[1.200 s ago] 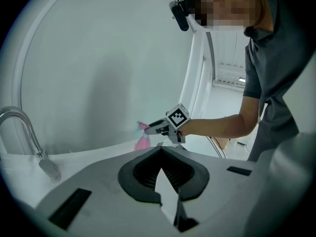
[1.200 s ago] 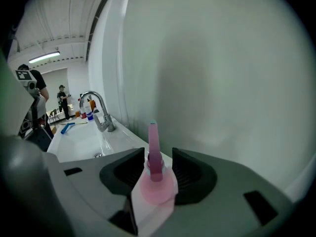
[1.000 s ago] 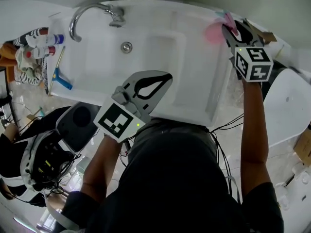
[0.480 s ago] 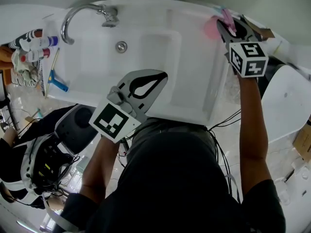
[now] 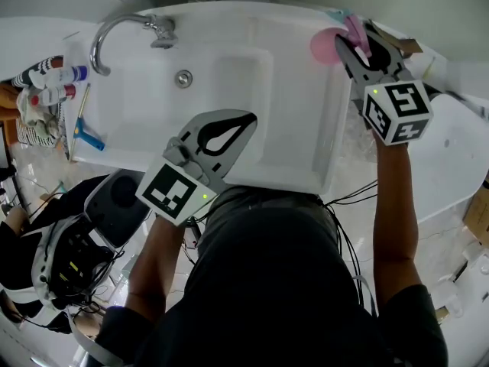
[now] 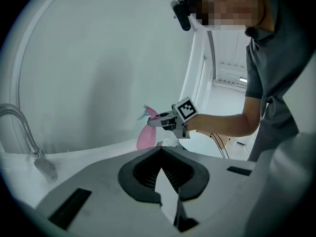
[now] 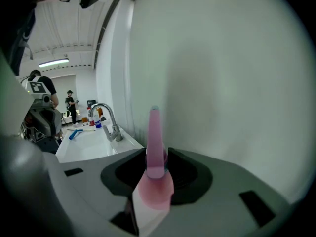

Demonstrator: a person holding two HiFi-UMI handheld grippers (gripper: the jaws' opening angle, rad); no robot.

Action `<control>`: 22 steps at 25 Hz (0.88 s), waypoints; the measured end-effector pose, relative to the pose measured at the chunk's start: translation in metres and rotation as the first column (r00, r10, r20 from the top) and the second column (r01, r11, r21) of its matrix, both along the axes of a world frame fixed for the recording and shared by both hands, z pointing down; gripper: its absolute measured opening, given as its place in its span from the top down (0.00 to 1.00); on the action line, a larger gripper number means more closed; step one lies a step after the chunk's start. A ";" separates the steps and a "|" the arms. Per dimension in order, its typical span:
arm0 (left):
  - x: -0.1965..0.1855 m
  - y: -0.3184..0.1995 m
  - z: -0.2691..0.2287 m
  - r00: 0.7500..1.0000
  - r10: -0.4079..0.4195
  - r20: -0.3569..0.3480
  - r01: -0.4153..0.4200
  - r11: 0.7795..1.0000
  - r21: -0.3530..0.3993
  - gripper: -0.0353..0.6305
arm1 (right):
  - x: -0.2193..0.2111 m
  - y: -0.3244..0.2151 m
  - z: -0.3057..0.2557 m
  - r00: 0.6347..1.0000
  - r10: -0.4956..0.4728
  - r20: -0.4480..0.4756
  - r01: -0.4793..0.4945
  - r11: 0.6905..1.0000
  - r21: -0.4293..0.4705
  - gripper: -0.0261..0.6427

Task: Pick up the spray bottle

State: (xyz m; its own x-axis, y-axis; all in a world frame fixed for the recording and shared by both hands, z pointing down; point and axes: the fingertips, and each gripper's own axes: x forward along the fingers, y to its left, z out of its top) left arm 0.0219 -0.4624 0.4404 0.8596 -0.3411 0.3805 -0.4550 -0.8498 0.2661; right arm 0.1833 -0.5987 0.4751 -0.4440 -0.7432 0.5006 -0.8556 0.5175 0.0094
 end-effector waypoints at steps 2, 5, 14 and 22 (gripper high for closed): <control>0.002 0.003 -0.004 1.000 0.003 -0.002 -0.003 1.000 0.011 0.94 | -0.006 0.010 -0.018 1.000 -0.026 0.005 0.025 0.999 0.031 0.74; 0.004 0.010 -0.010 1.000 0.003 -0.001 -0.003 1.000 0.023 0.94 | -0.011 0.025 -0.045 0.999 -0.042 0.024 0.040 0.997 0.073 0.74; -0.003 0.038 -0.027 1.000 -0.025 0.003 0.024 0.997 0.073 0.94 | -0.022 0.077 -0.093 0.995 -0.084 0.047 0.076 0.985 0.157 0.74; 0.000 0.071 -0.050 0.999 -0.051 -0.001 0.050 0.991 0.122 0.94 | -0.018 0.122 -0.113 0.994 -0.091 0.055 0.080 0.982 0.170 0.74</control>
